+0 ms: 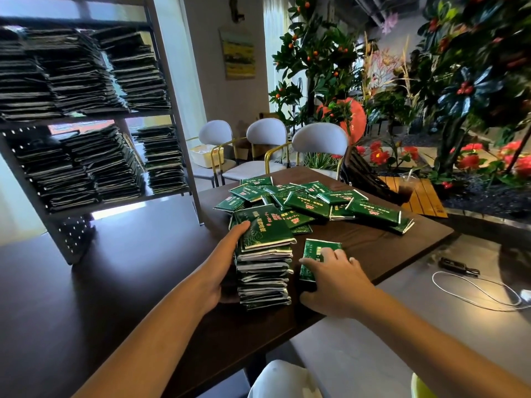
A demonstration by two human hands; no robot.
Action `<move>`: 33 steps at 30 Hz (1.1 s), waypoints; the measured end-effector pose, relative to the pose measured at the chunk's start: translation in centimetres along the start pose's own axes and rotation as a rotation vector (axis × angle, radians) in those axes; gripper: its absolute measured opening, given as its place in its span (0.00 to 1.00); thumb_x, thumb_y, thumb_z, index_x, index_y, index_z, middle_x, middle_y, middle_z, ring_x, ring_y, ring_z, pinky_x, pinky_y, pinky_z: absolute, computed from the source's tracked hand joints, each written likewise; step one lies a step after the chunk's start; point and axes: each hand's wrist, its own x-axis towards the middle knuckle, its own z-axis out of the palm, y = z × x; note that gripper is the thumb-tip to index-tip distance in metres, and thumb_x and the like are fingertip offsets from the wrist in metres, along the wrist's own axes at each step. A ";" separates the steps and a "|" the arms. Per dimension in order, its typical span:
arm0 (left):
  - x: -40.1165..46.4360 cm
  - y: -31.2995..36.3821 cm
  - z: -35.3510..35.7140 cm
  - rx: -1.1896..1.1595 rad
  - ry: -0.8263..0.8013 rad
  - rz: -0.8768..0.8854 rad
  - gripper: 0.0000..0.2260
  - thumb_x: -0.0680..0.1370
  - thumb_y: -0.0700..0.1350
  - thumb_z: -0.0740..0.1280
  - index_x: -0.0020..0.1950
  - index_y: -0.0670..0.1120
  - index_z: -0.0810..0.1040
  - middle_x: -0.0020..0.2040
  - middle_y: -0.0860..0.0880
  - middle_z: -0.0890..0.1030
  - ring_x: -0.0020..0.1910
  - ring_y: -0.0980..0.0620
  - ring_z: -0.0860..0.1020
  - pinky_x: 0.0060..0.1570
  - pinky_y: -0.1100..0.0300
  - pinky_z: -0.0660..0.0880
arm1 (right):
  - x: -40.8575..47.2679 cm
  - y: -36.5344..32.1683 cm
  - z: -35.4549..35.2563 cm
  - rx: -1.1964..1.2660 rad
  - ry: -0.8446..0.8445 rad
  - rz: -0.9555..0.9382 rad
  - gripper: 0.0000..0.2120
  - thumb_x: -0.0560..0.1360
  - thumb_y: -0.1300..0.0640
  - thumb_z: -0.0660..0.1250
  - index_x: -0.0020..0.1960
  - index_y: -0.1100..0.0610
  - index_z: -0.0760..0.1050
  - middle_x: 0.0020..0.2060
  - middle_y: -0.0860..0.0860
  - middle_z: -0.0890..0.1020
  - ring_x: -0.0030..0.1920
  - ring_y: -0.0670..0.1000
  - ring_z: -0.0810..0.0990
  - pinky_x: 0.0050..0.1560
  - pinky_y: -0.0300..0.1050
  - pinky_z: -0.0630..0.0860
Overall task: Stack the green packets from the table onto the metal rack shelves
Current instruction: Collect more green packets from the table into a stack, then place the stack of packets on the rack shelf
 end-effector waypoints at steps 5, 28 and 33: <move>0.0 -0.2 -0.1 -0.036 -0.017 0.007 0.29 0.72 0.72 0.63 0.51 0.48 0.84 0.41 0.45 0.87 0.50 0.45 0.81 0.43 0.54 0.73 | -0.9 0.0 -0.6 -0.170 0.029 -0.149 0.35 0.77 0.47 0.65 0.80 0.44 0.56 0.66 0.51 0.73 0.65 0.55 0.70 0.57 0.50 0.68; 0.2 -0.1 0.0 -0.073 -0.090 0.043 0.28 0.72 0.71 0.64 0.45 0.47 0.87 0.48 0.43 0.87 0.48 0.45 0.84 0.53 0.51 0.78 | 0.0 -4.2 -7.3 0.501 0.742 -0.403 0.16 0.80 0.60 0.66 0.66 0.51 0.80 0.58 0.47 0.84 0.57 0.49 0.76 0.62 0.52 0.73; -0.1 -0.3 -0.5 -0.144 -0.053 0.103 0.29 0.75 0.71 0.60 0.46 0.48 0.87 0.48 0.43 0.87 0.46 0.44 0.85 0.51 0.49 0.77 | -0.5 -4.9 -5.7 0.408 0.579 -0.530 0.16 0.76 0.55 0.66 0.62 0.46 0.82 0.58 0.42 0.82 0.58 0.45 0.74 0.63 0.51 0.68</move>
